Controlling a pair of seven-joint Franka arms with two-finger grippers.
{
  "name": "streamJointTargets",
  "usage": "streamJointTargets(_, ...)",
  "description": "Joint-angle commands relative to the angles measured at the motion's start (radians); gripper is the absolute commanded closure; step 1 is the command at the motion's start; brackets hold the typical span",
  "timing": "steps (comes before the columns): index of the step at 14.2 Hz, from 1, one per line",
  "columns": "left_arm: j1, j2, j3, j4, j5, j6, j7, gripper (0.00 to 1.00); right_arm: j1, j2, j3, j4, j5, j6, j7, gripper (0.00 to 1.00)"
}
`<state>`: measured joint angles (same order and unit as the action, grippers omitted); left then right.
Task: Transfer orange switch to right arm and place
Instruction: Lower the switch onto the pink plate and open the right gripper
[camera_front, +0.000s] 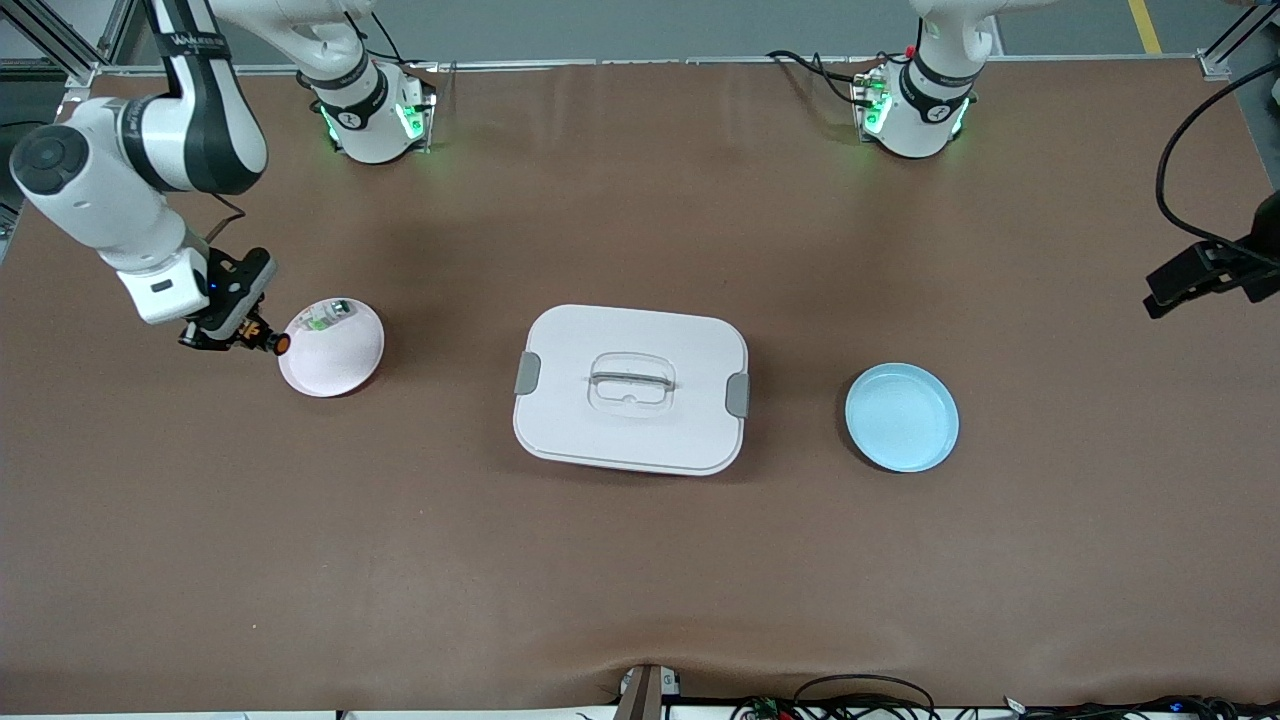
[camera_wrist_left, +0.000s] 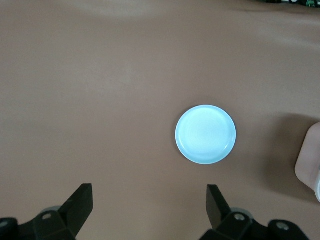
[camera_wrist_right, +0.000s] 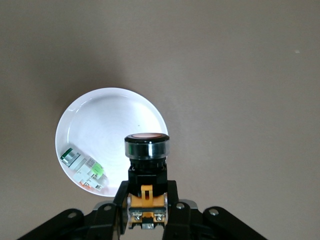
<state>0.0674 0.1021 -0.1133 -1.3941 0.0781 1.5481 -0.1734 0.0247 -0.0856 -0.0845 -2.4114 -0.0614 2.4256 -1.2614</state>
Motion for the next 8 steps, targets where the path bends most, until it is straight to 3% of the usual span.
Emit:
streamJointTargets(1, -0.078, -0.085, 0.081, -0.092, -0.03, 0.004, 0.029, 0.0, -0.016, 0.058, 0.012, -0.009, -0.011, 0.076, -0.073, 1.0)
streamJointTargets(8, -0.112, -0.137, 0.089, -0.174, -0.031, 0.013, 0.029, 0.0, -0.035, 0.19, 0.014, -0.029, -0.003, 0.245, -0.134, 1.0)
